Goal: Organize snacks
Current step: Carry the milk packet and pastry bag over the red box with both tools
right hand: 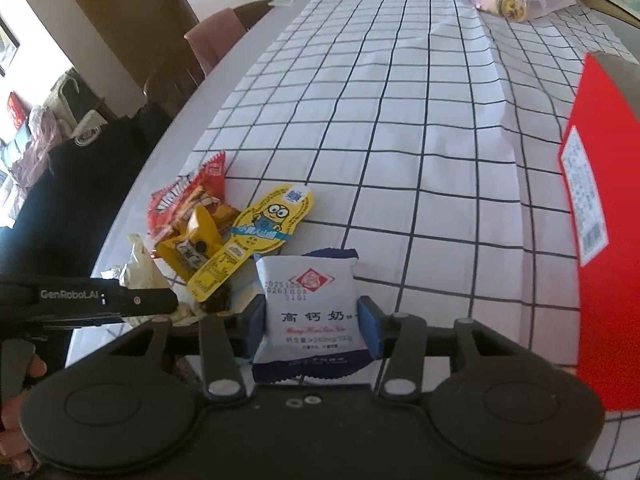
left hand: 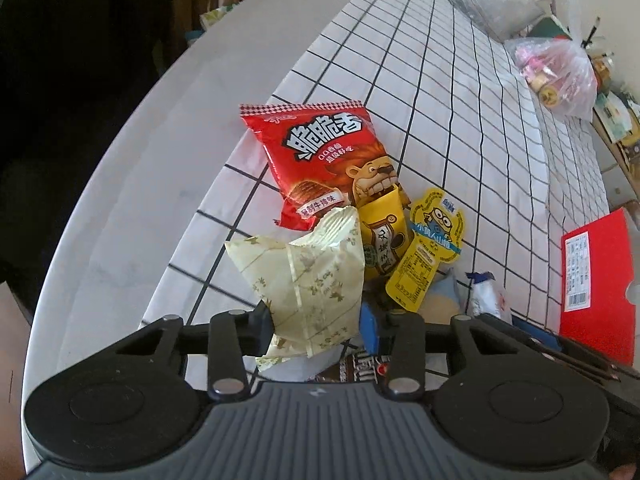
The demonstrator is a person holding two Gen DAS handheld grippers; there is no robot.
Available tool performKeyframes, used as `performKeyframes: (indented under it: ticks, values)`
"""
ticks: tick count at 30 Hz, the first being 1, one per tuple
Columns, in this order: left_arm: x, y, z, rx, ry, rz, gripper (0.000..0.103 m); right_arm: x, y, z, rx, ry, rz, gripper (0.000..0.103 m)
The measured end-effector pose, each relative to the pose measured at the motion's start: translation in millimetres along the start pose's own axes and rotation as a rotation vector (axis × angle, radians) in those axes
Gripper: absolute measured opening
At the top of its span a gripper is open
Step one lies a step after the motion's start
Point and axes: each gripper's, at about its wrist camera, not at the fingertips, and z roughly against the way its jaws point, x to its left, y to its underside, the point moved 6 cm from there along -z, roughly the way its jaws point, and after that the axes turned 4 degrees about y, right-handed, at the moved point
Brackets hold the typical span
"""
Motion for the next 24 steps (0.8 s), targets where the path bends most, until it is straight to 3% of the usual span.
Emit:
performKeyframes:
  ticks: [11,24]
  values:
    - [-46.8,10.4,67.5,-0.077,0.061,-0.085,0.041,-17.3,-4.7,97.5,-0.139,0.008,0.011,0.047]
    - [-190.3,45.3,102.7,-0.086,0.181,-0.325,0.041,-105.8,-2.9,191.7,-0.255,0.107,-0.011,0.047]
